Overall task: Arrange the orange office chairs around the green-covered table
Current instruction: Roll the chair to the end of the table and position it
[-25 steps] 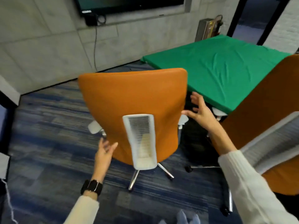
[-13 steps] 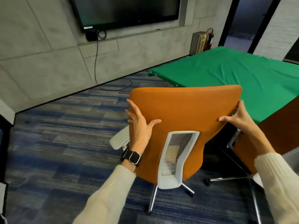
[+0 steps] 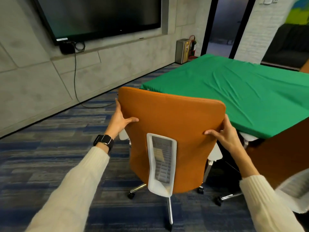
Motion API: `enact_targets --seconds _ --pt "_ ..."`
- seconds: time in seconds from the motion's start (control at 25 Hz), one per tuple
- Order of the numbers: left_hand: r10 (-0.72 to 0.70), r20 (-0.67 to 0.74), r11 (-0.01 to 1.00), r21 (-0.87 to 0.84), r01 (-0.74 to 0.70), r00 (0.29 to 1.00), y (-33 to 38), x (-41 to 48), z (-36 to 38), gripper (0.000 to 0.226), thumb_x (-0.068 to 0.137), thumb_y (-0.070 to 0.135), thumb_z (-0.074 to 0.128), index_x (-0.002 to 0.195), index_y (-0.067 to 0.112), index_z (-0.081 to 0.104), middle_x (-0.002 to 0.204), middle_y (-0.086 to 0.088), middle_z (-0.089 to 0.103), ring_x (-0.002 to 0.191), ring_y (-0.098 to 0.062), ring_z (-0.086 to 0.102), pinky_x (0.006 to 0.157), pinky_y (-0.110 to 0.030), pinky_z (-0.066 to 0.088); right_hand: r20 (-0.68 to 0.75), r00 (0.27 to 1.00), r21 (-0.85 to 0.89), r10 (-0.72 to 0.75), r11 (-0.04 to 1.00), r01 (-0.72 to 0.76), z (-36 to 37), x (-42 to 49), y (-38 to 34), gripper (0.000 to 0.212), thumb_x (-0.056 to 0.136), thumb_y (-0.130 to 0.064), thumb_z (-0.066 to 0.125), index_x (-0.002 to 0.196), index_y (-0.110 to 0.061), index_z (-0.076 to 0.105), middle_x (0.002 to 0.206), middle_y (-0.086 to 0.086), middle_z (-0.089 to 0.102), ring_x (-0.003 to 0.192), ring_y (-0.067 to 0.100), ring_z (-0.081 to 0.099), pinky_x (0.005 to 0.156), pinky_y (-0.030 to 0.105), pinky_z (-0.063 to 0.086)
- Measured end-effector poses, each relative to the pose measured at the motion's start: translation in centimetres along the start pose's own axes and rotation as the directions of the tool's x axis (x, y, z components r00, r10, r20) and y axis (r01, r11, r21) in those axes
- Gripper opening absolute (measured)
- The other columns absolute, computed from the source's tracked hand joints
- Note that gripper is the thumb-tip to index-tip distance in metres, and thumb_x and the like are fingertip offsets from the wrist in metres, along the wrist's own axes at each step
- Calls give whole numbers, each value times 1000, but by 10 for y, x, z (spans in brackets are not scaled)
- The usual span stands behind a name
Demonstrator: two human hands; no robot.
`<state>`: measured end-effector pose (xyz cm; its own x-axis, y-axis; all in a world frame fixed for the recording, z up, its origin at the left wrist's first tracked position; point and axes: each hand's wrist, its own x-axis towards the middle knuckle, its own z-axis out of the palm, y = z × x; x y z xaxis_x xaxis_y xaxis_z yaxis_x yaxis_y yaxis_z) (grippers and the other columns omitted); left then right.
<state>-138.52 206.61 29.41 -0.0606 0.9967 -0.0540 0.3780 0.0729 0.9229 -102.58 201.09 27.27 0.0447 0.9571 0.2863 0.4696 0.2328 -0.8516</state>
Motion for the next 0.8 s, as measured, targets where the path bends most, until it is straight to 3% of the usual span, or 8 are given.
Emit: enact_targets --seconds 0.16,0.36,0.64,0.72,0.8 --pt "38 91 999 -13 -37 995 5 78 -3 121 68 22 76 142 31 -20 159 -8 11 143 -31 19 113 -58 22 -63 996 -60 68 996 -72 17 49 2 69 71 -18 75 126 -10 35 111 3 51 96 19 50 62 0 40" --pt "68 219 998 -13 -66 973 14 176 4 129 63 28 79 140 33 -24 159 -8 10 143 -33 19 111 -62 24 -175 975 -123 137 979 -160 28 115 18 62 68 -18 78 117 -16 41 103 4 54 91 21 50 58 3 36" --pt "99 392 989 67 -136 915 35 303 18 139 55 47 79 136 31 -33 160 -9 0 145 -33 12 113 -60 19 -278 938 -134 207 959 -251 40 206 45 76 54 -36 79 116 -12 41 97 8 54 85 23 49 73 40 40" --pt "68 452 988 93 -123 889 43 339 25 145 49 52 80 135 32 -34 159 -9 -4 145 -33 10 114 -60 18 -294 930 -126 222 955 -268 38 230 53 73 57 -32 80 117 -13 41 93 5 53 83 21 48 72 37 42" --pt "60 499 985 108 -131 865 48 370 38 139 59 37 80 135 30 -36 159 -11 -9 145 -33 6 115 -59 15 -306 924 -124 228 953 -277 34 250 62 70 64 -21 79 121 -15 39 94 0 53 85 18 47 70 31 41"
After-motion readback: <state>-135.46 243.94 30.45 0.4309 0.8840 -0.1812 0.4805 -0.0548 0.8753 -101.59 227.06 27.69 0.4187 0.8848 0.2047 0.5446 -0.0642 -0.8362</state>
